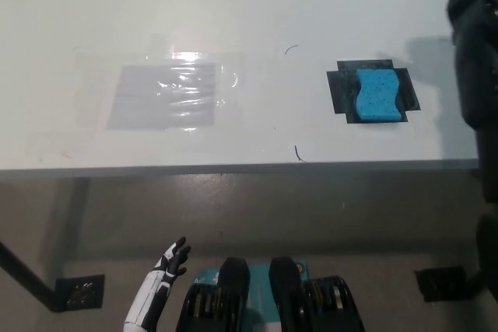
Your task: A soft sponge is kept on the balc marked spot on the table infront of the robot and it uses its right hand fist to press down on it and drrags it across the table in a back and forth manner twice to clean it
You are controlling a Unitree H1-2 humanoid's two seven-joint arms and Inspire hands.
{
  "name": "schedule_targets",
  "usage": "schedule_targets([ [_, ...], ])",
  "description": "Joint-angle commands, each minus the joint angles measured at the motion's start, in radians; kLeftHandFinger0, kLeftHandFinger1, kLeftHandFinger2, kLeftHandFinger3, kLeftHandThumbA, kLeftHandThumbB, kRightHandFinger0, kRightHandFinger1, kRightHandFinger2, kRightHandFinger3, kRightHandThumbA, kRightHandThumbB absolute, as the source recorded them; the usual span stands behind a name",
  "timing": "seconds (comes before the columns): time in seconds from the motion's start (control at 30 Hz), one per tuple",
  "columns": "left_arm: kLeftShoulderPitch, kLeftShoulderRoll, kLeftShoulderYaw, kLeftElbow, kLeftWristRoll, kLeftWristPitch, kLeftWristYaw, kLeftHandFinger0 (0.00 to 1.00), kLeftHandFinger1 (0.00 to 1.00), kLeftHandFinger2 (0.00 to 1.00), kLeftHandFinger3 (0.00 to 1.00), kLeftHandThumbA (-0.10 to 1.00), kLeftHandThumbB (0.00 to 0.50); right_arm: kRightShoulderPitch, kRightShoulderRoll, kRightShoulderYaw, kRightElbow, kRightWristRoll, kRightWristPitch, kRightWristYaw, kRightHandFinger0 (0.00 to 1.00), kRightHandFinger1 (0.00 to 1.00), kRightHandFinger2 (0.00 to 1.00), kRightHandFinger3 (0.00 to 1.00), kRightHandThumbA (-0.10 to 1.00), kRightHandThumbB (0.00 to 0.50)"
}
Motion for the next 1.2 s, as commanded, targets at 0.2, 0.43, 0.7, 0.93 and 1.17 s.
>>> schedule_targets([
  [0.2,-0.009,0.017,-0.006,-0.009,0.012,-0.095,-0.014,1.0,1.0,1.0,1.0,1.0,0.41,-0.194,0.027,0.006,0.512,-0.047,-0.195,-0.036,0.0,0.0,0.0,0.0,1.0,0.133],
  [0.43,-0.017,0.019,-0.012,0.0,0.023,-0.113,-0.008,1.0,1.0,1.0,1.0,1.0,0.404,-0.158,0.038,-0.019,0.655,-0.032,-0.212,-0.039,0.0,0.0,0.14,0.15,1.0,0.143],
  [0.7,-0.021,0.02,-0.01,0.011,0.017,-0.123,-0.013,1.0,1.0,1.0,1.0,1.0,0.406,-0.049,0.046,-0.008,0.698,-0.051,-0.237,-0.043,0.0,0.0,0.17,0.2,1.0,0.204],
  [0.93,-0.019,0.019,-0.011,0.004,0.02,-0.115,-0.015,1.0,1.0,1.0,1.0,1.0,0.407,0.039,0.054,-0.025,0.713,-0.034,-0.213,-0.035,0.0,0.0,0.15,0.19,1.0,0.221],
  [1.17,-0.017,0.023,-0.012,-0.001,0.017,-0.109,-0.024,1.0,1.0,1.0,1.0,1.0,0.409,0.138,0.064,-0.049,0.722,-0.021,-0.218,-0.032,0.0,0.0,0.04,0.1,1.0,0.173],
])
